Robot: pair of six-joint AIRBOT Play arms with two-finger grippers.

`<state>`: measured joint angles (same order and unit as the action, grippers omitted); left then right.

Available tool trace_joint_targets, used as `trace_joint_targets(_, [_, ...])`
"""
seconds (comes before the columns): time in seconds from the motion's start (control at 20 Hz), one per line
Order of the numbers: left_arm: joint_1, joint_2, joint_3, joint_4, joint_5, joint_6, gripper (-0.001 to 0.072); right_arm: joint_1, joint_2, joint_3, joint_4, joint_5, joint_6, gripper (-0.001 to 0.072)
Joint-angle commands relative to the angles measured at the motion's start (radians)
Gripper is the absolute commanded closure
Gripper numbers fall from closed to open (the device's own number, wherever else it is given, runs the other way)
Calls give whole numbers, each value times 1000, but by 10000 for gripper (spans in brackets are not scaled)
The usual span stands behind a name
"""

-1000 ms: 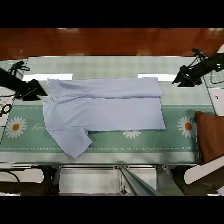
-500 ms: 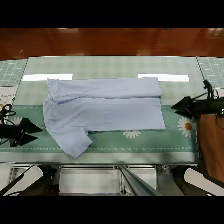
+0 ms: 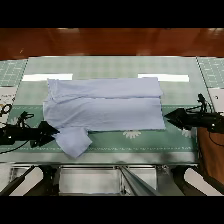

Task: Fold the shirts.

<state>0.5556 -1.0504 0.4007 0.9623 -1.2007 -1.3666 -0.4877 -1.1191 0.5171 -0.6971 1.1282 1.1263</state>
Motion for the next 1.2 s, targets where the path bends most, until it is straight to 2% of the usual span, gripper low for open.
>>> trace_joint_targets(0.0, [-109, -5, -10, -66, 110, 5, 234, -2, 3, -7, 26, 1, -7, 292])
trace_joint_targets(0.05, [-123, -5, -10, -64, 108, 5, 484, -13, 3, -7, 17, 9, -6, 292])
trace_joint_targets(0.1, [-126, -4, -10, -66, 97, 11, 687, -30, 3, -7, 5, 14, -6, 292])
trace_joint_targets(0.25, [-124, -3, -3, -63, 55, 40, 691, -60, 2, -7, -95, 19, 72, 292])
trace_joint_targets(0.4, [-124, -2, 4, -63, 39, 47, 690, -4, -32, -7, -166, 20, 132, 292])
trace_joint_targets(0.6, [-124, -2, 4, -63, 39, 47, 691, 96, -127, -7, -119, -13, 125, 292])
trace_joint_targets(0.7, [-124, -2, 5, -66, 40, 46, 691, 129, -153, -6, -22, -76, 89, 293])
trace_joint_targets(0.75, [-124, -2, 8, -66, 40, 47, 690, 142, -162, 5, 23, -100, 70, 346])
trace_joint_targets(0.85, [-124, -2, 39, -66, 37, 47, 691, 161, -164, 47, 45, -103, 26, 688])
trace_joint_targets(1.0, [-124, -3, 148, -66, 29, 47, 691, 159, -164, 145, 11, -23, 10, 690])
trace_joint_targets(1.15, [-126, -22, 286, -66, 42, 46, 691, 159, -167, 252, -6, -4, 32, 690])
